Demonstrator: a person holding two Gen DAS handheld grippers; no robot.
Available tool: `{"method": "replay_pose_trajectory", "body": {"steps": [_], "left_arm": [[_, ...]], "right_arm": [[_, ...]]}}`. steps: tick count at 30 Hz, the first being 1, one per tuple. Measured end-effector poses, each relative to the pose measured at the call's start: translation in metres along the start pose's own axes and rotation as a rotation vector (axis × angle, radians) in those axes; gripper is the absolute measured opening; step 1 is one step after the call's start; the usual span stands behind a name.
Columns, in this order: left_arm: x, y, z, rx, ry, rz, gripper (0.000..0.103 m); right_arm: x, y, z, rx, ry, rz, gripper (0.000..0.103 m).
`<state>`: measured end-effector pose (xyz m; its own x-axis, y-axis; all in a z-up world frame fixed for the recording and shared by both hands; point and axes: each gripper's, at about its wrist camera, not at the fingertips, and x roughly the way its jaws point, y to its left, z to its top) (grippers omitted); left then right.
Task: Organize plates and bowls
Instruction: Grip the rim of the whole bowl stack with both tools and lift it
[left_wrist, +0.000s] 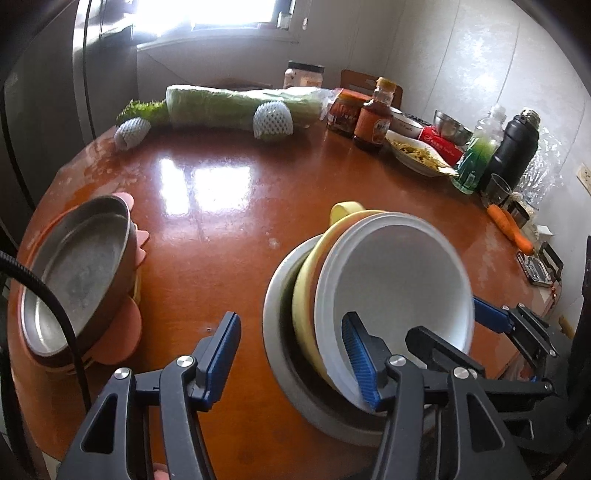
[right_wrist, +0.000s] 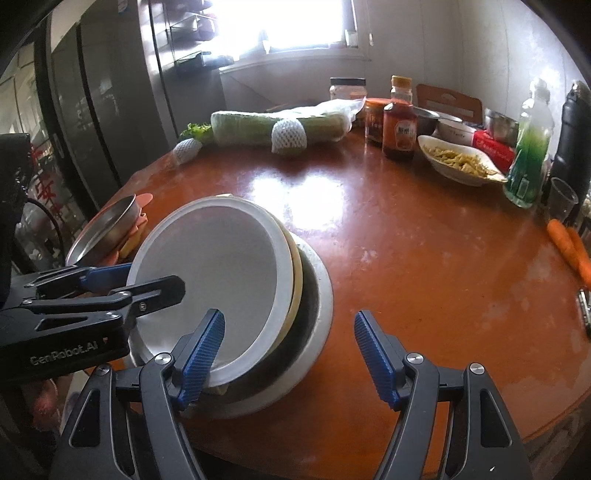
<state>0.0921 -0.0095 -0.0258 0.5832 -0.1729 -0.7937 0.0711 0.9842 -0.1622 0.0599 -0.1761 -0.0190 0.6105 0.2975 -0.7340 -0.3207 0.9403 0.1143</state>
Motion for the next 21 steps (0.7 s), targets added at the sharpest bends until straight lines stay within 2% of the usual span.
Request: {"method": "replay_pose_trajectory", "body": {"steps": [3,7,9,10,16,21], "left_arm": [[0.007,0.002,-0.001,-0.008,0.005,-0.006,0.057],[0.012,0.005,-0.001,-0.021,0.004,-0.046,0.056],[0.012,0.004,-0.001,-0.023,0.003,-0.072,0.05],[0.012,0.001,0.0,-0.021,0.001,-0.083,0.044],[0.007,-0.002,0.001,-0.011,-0.009,-0.072,0.044],[-0.013,0.005,0.004,-0.021,-0.049,-0.066,0.044]], "right_arm": [[0.006,0.0,-0.001,-0.001,0.008,0.028,0.074],[0.011,0.0,-0.002,0.007,0.007,0.077,0.063],[0.012,0.0,-0.002,0.012,0.006,0.087,0.062],[0.012,0.001,-0.002,0.01,0.005,0.085,0.062],[0.013,0.002,-0.001,0.015,0.016,0.08,0.061],[0.003,0.012,0.005,-0.001,-0.008,0.083,0.061]]}}
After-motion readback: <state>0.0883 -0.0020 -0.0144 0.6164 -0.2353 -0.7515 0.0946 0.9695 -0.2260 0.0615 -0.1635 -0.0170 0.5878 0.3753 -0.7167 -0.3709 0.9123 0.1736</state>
